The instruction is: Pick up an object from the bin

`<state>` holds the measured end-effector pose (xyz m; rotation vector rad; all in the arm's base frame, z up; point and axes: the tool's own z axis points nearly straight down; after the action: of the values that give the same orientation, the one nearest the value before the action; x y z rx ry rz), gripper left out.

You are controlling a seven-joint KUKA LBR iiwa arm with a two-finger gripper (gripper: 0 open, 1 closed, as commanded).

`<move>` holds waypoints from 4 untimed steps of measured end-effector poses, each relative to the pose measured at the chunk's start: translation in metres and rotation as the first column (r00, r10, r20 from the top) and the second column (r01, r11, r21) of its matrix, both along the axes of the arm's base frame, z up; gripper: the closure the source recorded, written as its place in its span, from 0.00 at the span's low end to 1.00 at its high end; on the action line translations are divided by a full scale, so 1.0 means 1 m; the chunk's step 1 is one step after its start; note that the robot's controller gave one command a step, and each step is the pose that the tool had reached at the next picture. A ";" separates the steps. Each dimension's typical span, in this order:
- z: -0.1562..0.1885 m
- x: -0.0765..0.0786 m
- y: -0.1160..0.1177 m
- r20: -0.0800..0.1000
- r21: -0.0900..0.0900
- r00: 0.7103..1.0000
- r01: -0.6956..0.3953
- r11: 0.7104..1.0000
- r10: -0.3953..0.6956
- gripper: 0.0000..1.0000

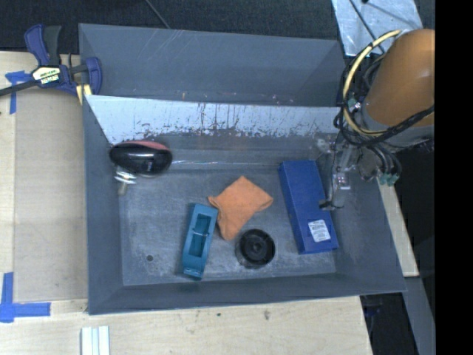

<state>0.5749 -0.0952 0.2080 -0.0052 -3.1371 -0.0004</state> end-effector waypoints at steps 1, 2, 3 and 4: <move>0.005 0.001 0.000 0.008 -0.001 1.000 -0.002 1.000 0.002 0.00; -0.039 0.018 0.024 0.015 -0.003 0.999 -0.037 0.999 0.037 0.00; -0.100 0.023 0.035 0.012 -0.001 0.993 -0.114 0.993 0.114 0.00; -0.131 0.000 0.048 0.004 0.000 0.997 -0.076 0.997 0.076 0.00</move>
Offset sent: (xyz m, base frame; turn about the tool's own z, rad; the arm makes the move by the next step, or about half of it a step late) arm 0.0222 0.0379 -0.0649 -0.0554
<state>0.5752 -0.0473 0.0771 0.1137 -3.1393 -0.0008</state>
